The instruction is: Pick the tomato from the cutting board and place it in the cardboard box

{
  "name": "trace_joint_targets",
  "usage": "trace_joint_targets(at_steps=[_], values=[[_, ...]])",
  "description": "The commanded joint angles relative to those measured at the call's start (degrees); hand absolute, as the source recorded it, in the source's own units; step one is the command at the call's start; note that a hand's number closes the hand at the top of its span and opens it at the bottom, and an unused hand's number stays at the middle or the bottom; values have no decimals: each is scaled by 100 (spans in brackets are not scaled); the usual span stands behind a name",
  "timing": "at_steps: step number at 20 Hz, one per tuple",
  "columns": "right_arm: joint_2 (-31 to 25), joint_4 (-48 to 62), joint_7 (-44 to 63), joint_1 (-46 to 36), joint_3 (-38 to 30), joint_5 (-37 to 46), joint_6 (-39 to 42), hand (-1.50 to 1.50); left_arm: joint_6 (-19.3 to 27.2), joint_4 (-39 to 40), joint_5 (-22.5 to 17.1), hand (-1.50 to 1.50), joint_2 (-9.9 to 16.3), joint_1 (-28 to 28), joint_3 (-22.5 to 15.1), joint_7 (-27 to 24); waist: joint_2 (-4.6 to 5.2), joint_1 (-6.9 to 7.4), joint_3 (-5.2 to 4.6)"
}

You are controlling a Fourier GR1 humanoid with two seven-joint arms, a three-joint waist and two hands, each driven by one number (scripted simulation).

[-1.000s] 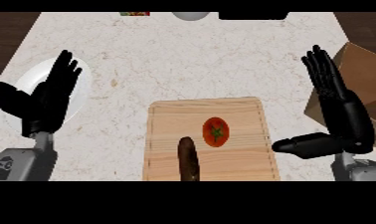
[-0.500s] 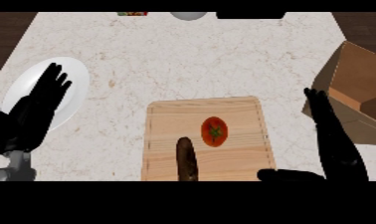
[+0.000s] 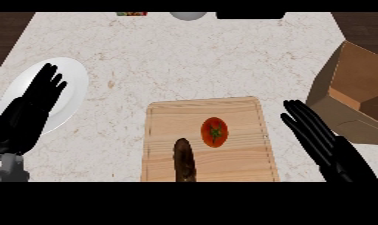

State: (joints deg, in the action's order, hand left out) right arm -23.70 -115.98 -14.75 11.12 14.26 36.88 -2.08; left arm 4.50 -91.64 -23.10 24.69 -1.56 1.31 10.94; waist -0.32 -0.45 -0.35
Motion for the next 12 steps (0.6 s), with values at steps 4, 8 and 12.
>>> trace_joint_targets(at_steps=[4,8,12], values=[[97,-755,2566,-353,1226,1761,1285,-150,51,2,128,0,-174,-6,-119,-43,26,78,9],[821,-520,3747,-891,1871,2084,2115,-150,-72,-53,34,0,-141,-51,-36,73,30,113,23],[1359,-119,4192,-1368,1767,1758,2733,-150,-18,-582,123,0,-122,175,5,328,28,103,33]])
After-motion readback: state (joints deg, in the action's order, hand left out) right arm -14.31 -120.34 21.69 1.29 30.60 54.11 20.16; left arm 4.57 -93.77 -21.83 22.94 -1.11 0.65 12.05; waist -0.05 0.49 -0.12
